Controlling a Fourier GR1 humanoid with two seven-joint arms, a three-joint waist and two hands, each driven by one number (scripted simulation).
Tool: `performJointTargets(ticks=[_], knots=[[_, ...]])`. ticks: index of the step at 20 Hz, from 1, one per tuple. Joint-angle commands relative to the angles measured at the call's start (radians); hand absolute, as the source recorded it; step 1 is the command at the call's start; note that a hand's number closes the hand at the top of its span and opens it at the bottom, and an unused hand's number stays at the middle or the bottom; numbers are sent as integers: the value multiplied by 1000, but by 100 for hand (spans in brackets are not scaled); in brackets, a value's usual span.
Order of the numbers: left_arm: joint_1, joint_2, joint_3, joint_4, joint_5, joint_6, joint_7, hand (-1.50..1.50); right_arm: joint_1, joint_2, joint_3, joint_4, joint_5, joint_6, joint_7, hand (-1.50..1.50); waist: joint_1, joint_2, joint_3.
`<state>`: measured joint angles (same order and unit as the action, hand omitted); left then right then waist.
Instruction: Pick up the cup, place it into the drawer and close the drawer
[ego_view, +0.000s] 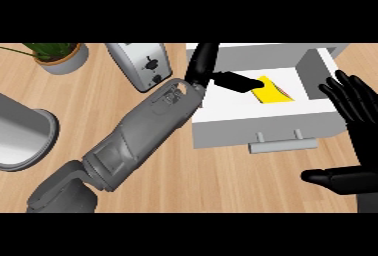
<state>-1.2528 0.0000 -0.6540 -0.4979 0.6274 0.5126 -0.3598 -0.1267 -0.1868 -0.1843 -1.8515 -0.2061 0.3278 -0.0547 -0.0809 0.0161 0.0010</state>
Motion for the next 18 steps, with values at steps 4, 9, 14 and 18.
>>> performJointTargets(ticks=[4,9,14,18], knots=[[9,0,35,-69,51,20,-66,-150,33,-79,-20,-80,-59,88,45,150,41,-11,-1],[-7,43,104,-89,50,-23,-11,-150,39,-153,34,-143,72,115,103,150,76,-18,-2],[58,108,132,-221,46,-1,58,-150,121,-155,65,-222,213,105,88,150,86,-22,-1],[132,213,152,-337,43,-51,107,-150,128,-108,151,-205,368,49,84,150,97,-22,-1]])
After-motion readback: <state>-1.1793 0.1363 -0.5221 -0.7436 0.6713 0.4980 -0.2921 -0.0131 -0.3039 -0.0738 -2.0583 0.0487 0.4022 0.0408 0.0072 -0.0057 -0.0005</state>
